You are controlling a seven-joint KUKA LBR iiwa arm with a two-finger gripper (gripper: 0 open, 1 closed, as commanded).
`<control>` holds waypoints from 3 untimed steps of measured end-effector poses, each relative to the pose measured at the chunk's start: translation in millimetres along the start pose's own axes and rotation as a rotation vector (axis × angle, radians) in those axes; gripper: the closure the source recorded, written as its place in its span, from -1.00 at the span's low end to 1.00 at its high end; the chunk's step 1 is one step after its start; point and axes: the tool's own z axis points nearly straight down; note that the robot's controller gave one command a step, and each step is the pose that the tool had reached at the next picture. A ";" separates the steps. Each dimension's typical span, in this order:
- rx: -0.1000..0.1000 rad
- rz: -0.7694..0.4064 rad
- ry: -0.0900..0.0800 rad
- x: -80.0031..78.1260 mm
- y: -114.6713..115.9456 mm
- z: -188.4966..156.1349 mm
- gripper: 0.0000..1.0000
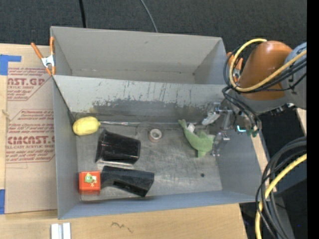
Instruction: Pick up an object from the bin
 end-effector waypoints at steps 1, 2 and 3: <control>0.000 -0.001 -0.002 -0.5 0.1 -2.2 -1.00; 0.004 -0.063 -0.015 -3.2 5.1 13.5 -1.00; 0.007 -0.361 -0.037 -11.9 11.9 69.7 1.00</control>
Offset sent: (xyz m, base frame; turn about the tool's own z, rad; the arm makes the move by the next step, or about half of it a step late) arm -0.0008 0.0167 -0.0613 -0.1855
